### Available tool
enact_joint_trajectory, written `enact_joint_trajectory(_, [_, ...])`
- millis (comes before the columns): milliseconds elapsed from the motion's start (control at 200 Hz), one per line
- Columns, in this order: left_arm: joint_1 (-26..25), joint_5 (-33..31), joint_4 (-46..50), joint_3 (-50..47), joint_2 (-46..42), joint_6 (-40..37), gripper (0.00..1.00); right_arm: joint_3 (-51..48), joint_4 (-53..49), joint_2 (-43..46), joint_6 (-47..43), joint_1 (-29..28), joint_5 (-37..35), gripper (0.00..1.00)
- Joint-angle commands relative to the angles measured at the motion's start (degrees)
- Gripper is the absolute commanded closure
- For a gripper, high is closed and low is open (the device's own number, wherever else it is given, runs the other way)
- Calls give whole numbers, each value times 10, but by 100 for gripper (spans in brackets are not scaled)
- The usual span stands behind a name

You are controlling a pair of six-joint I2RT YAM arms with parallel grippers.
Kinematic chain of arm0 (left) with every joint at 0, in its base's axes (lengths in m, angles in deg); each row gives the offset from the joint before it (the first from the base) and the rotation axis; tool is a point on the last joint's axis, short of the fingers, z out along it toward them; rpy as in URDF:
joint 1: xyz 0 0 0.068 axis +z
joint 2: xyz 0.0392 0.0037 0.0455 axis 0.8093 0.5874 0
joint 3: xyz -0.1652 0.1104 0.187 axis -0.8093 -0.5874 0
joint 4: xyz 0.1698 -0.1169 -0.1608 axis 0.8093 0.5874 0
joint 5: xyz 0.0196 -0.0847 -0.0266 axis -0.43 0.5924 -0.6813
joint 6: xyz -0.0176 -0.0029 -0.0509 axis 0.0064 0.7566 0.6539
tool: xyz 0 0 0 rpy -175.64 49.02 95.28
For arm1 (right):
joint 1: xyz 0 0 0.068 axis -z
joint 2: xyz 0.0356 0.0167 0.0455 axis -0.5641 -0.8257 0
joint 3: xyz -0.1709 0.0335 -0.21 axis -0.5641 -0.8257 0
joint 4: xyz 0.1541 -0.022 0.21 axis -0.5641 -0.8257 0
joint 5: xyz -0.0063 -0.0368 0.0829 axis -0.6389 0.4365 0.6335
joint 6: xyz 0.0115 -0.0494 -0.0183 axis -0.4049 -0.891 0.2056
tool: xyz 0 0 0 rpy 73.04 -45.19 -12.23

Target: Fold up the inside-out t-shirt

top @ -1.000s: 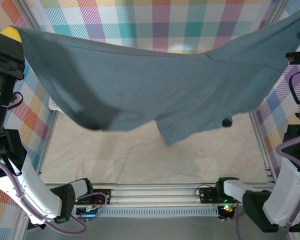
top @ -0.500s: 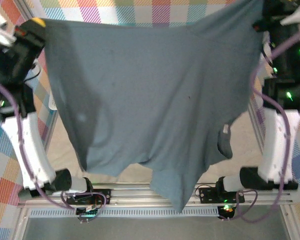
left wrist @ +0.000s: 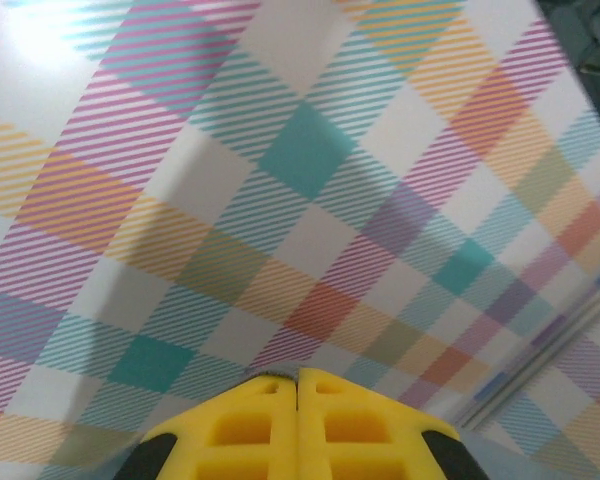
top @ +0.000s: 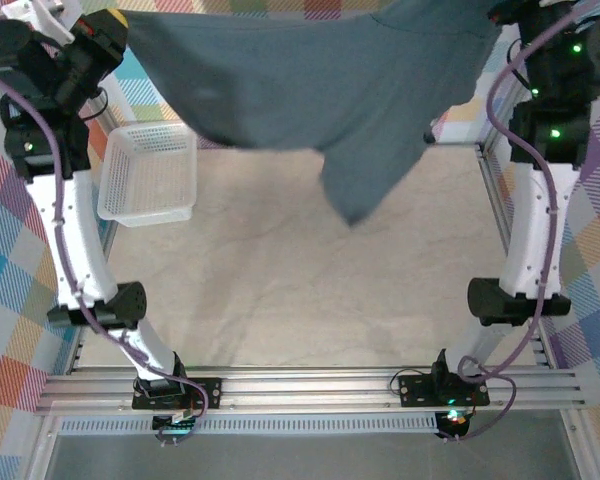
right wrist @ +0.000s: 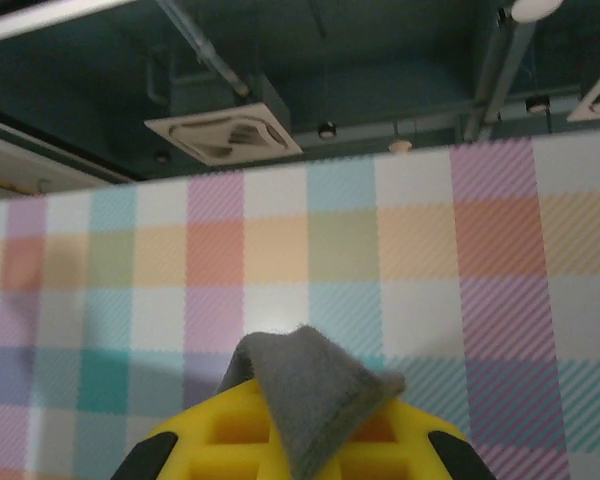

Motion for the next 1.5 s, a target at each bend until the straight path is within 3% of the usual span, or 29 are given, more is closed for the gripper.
enact_joint_trajectory(0, [-14,46,-63,-135,-69,-50,100,-46,5,51,28,5,42,100])
enact_joint_trajectory(70, [-30,72,-107,-278,-120,-84,100,-158,-17,97,30,5,84,100])
enact_joint_trajectory(155, [-55,70,-147,-457,-174,-129,100,-368,13,169,34,5,132,100])
enact_joint_trajectory(255, [-87,40,-181,-628,-211,-155,100,-664,116,284,56,5,143,100])
enact_joint_trajectory(350, [-122,13,-219,-774,-231,-158,100,-935,235,372,102,3,107,100])
enact_joint_trajectory(490, [-167,-63,-271,-946,-237,-117,100,-1124,248,422,139,3,123,100])
enact_joint_trajectory(615, [-174,-103,-317,-1041,-245,-59,100,-1155,141,451,177,3,79,100])
enact_joint_trajectory(690, [-174,-148,-294,-1063,-264,-44,100,-1160,46,475,224,2,17,100])
enact_joint_trajectory(770, [-174,-201,-242,-1076,-304,-37,100,-1181,-19,524,261,2,-4,100])
enact_joint_trajectory(870, [-174,-277,-162,-1097,-383,-8,100,-1198,-162,643,327,2,-79,100])
enact_joint_trajectory(960, [-175,-321,-87,-1127,-482,21,100,-1208,-272,810,356,2,-158,94])
enact_joint_trajectory(980, [-174,-316,-85,-1138,-507,23,97,-1211,-283,859,357,2,-173,92])
enact_joint_trajectory(1055, [-175,-280,-110,-1180,-603,24,66,-1225,-296,979,358,2,-194,70])
enact_joint_trajectory(1110, [-176,-264,-125,-1192,-661,9,49,-1204,-244,952,305,2,-128,49])
enact_joint_trajectory(1180, [-178,-265,-139,-1183,-709,-25,41,-1217,-56,921,214,2,38,39])
enact_joint_trajectory(1260, [-179,-256,-182,-1153,-707,-60,39,-1213,61,862,220,3,46,26])
enact_joint_trajectory(1410, [-204,-194,-241,-1040,-515,-93,40,-1126,72,668,174,2,80,24])
enact_joint_trajectory(1495, [-243,-218,-216,-942,-359,-106,44,-1048,11,529,170,2,81,30])
